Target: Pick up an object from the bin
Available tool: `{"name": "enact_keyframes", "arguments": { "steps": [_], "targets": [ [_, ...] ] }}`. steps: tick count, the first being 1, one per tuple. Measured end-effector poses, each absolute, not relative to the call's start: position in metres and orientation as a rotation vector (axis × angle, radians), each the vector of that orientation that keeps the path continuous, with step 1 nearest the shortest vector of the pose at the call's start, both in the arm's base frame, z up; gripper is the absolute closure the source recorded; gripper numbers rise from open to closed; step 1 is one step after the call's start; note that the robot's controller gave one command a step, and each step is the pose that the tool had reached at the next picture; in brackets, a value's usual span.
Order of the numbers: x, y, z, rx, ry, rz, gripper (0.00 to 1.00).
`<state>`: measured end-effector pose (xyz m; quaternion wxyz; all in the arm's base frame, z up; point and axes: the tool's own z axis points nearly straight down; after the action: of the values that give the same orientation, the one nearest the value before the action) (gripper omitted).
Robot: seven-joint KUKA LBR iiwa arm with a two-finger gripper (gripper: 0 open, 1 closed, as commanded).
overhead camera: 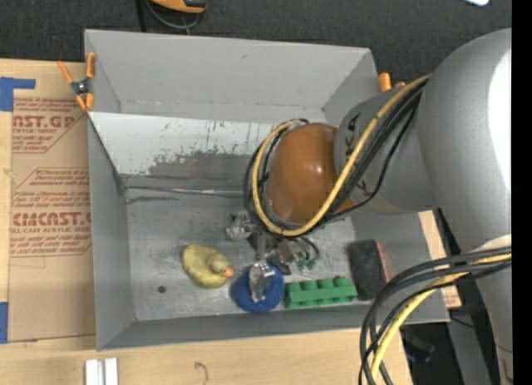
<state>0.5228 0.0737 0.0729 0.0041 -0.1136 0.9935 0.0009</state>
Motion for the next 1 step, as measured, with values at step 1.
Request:
{"name": "enact_keyframes", "arguments": {
  "steps": [1],
  "targets": [
    [0.5199,0.0733,0.0741,-0.361,3.131,0.001,1.00]
  ]
}}
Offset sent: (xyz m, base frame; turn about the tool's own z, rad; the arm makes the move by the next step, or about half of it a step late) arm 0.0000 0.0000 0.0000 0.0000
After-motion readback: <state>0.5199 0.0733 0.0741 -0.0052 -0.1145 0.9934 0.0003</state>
